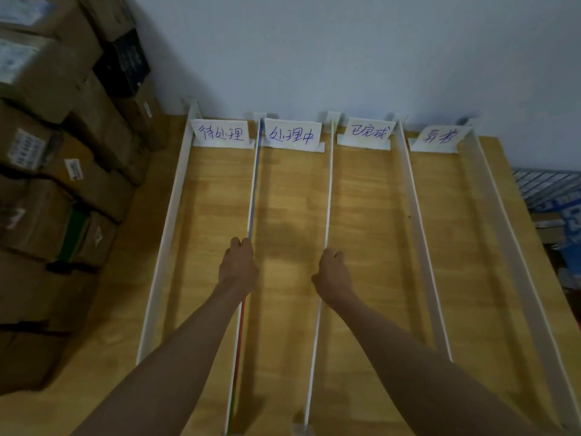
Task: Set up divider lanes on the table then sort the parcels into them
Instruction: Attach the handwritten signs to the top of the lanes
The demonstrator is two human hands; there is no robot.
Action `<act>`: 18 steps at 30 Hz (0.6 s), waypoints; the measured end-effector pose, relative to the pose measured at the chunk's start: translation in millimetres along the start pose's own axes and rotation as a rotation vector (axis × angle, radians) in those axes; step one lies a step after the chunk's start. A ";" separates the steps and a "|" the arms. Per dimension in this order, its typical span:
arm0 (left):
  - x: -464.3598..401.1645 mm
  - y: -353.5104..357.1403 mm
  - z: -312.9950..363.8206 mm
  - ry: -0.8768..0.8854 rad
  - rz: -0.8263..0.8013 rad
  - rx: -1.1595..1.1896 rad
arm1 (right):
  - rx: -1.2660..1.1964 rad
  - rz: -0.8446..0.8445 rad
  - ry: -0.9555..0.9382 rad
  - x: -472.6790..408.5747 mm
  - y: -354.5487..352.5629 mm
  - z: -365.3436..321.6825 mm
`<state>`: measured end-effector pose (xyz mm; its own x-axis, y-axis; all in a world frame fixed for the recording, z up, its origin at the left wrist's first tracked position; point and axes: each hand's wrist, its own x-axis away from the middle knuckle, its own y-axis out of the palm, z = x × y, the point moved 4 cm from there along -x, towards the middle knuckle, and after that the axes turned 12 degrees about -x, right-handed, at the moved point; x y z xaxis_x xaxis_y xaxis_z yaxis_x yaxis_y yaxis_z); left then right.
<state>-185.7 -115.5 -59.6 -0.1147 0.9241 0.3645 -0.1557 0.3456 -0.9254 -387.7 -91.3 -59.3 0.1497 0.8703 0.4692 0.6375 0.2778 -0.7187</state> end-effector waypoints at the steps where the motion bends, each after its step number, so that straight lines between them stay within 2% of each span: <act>1: -0.8 0.0 -0.5 0.000 0.018 -0.001 | -0.007 0.007 0.008 -1.2 -1.0 1.1; 8: -4.7 3.4 -4.2 0.000 0.060 0.036 | 0.057 0.067 0.057 2.6 -6.5 13.9; 14: -8.9 -1.8 -6.3 0.024 0.041 0.057 | 0.083 0.048 0.070 3.4 -8.0 10.9; 18: -2.8 -21.7 -8.3 0.088 0.059 -0.009 | 0.066 0.076 0.070 7.6 -25.9 -2.7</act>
<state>-173.9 -124.3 -41.5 -0.0367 0.9537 0.2987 -0.1419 0.2909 -0.9462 -401.1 -93.0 -35.7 0.2497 0.8601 0.4449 0.5715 0.2400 -0.7847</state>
